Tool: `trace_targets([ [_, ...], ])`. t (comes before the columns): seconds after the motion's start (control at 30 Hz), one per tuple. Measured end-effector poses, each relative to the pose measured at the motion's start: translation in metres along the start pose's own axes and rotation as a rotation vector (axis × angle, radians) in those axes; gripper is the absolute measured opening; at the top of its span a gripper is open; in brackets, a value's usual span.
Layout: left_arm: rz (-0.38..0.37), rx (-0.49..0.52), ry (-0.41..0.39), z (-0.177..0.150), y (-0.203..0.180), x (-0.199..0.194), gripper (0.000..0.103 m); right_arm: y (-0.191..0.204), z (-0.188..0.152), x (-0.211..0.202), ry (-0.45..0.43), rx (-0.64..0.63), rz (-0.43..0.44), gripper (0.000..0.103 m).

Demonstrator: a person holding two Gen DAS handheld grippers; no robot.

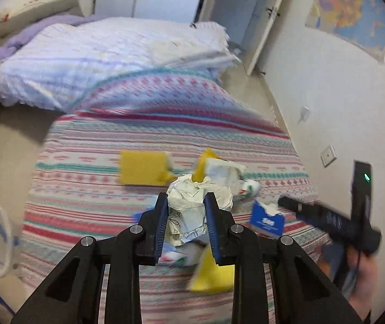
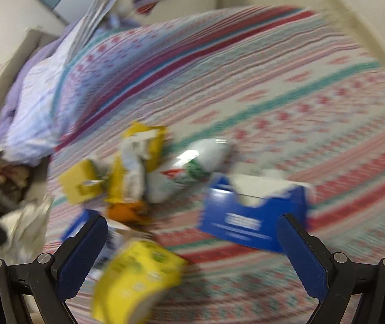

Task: Collect trash
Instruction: 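Grasp crumpled white tissue with left tool while right tool grasps white paper scrap, then carry both items over the white bin and open both tools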

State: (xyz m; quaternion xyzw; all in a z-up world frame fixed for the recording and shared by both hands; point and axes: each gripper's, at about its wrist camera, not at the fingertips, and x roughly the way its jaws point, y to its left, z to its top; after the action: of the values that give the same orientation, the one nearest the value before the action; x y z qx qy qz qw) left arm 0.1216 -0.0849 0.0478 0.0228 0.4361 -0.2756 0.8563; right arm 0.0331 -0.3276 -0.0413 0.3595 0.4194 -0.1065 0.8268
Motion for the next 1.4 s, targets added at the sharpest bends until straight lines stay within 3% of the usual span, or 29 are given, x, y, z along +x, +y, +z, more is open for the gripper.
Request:
trace_targets([
  [0.17, 0.045, -0.032, -0.023, -0.016, 0.049, -0.032, 0.029, 0.021, 0.020, 0.022, -0.005, -0.067, 0.035, 0.099],
  [0.27, 0.060, -0.123, -0.024, -0.030, 0.091, -0.031, 0.029, 0.033, 0.027, 0.037, 0.004, -0.094, 0.063, 0.094],
  [0.4, 0.066, -0.282, 0.063, -0.046, 0.140, -0.005, 0.029, 0.046, 0.031, 0.066, 0.021, -0.138, 0.021, 0.086],
  [0.53, 0.082, -0.261, 0.045, -0.047, 0.142, -0.003, 0.029, 0.051, 0.035, 0.087, 0.046, -0.151, 0.002, 0.075],
  [0.57, 0.076, -0.263, 0.044, -0.047, 0.145, -0.004, 0.029, 0.053, 0.035, 0.091, 0.054, -0.159, 0.009, 0.060],
  [0.6, 0.068, -0.268, 0.046, -0.049, 0.146, -0.004, 0.029, 0.057, 0.033, 0.093, 0.065, -0.178, 0.017, 0.016],
  [0.63, 0.064, -0.273, 0.048, -0.049, 0.149, -0.004, 0.029, 0.060, 0.031, 0.093, 0.069, -0.193, 0.010, 0.003],
  [0.67, 0.065, -0.280, 0.050, -0.051, 0.151, -0.004, 0.029, 0.064, 0.032, 0.087, 0.052, -0.195, 0.006, 0.004],
  [0.73, 0.069, -0.292, 0.046, -0.054, 0.161, -0.009, 0.029, 0.075, 0.031, 0.051, -0.061, -0.220, 0.077, 0.003],
  [0.8, 0.068, -0.307, 0.038, -0.054, 0.172, -0.014, 0.029, 0.089, 0.027, 0.017, -0.196, -0.296, 0.053, 0.003],
  [0.87, 0.075, -0.322, 0.020, -0.055, 0.182, -0.022, 0.029, 0.095, 0.023, 0.000, -0.269, -0.338, 0.034, 0.003],
  [1.07, 0.104, -0.381, -0.003, -0.061, 0.213, -0.038, 0.029, 0.095, 0.002, 0.000, -0.250, -0.314, 0.067, 0.003],
  [1.27, 0.124, -0.562, -0.027, -0.072, 0.291, -0.074, 0.029, 0.127, -0.028, -0.016, -0.296, -0.392, 0.133, 0.003],
  [1.4, 0.274, -0.684, -0.082, -0.087, 0.359, -0.106, 0.029, 0.136, -0.043, -0.022, -0.310, -0.358, 0.180, 0.004],
])
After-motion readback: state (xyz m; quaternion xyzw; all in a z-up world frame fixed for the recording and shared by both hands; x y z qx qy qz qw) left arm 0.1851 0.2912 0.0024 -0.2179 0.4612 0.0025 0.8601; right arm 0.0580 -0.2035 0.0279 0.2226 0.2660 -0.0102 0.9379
